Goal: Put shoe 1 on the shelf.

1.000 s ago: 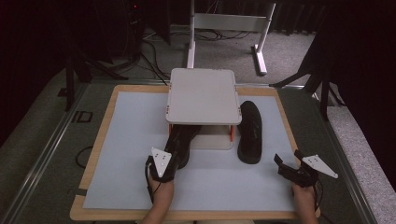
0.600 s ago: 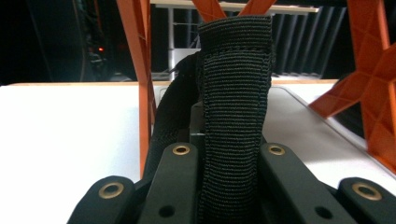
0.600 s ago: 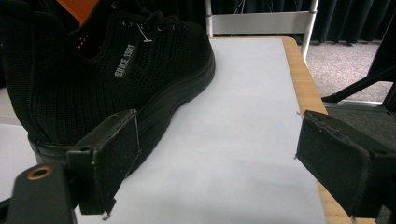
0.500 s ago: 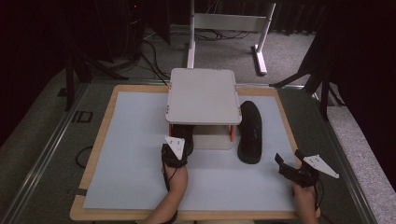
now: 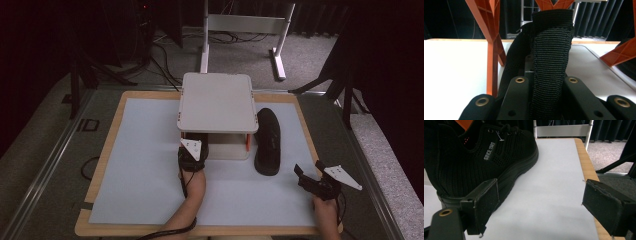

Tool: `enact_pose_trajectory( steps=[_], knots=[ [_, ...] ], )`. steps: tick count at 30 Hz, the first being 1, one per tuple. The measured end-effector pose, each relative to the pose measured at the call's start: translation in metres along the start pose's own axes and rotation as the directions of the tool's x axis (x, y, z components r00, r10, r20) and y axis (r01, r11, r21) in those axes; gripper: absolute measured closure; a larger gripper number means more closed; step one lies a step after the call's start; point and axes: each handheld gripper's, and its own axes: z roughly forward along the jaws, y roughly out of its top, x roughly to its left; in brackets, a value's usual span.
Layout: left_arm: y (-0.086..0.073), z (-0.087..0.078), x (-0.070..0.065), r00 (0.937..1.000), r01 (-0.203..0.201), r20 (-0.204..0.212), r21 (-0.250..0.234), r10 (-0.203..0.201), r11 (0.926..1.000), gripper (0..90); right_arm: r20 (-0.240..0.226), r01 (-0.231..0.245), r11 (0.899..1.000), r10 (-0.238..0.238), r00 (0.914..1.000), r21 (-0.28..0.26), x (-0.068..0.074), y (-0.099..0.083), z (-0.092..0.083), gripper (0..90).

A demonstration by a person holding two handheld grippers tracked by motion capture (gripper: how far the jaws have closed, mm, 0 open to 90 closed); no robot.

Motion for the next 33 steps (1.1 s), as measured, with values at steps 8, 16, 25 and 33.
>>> enact_pose_trajectory(
  steps=[8, 16, 25, 33],
  knots=[
    [0.0, -0.001, 0.003, 0.9987, 0.019, 0.047, -0.009, -0.018, 0.9998, 70.5, -0.008, -0.002, 1.0, 0.002, 1.0, 0.004, -0.001, 0.0, 0.0, 12.8],
    [0.011, -0.001, 0.011, 0.9793, -0.031, 0.202, 0.063, 0.018, 0.9975, 18.2, -0.009, -0.006, 1.0, 0.006, 0.9999, 0.009, -0.001, 0.0, 0.0, 12.7],
    [0.029, -0.015, 0.027, 0.9487, -0.04, 0.316, 0.075, 0.015, 0.9963, 1.1, -0.01, 0.0, 1.0, 0.0, 0.9999, 0.016, 0.0, 0.0, 0.001, 12.7],
    [0.034, -0.037, 0.055, 0.8961, -0.1, 0.436, 0.016, 0.083, 0.9949, 1.2, -0.021, 0.01, 0.999, -0.009, 0.9997, 0.051, 0.0, 0.001, 0.005, 13.0]
  ],
)
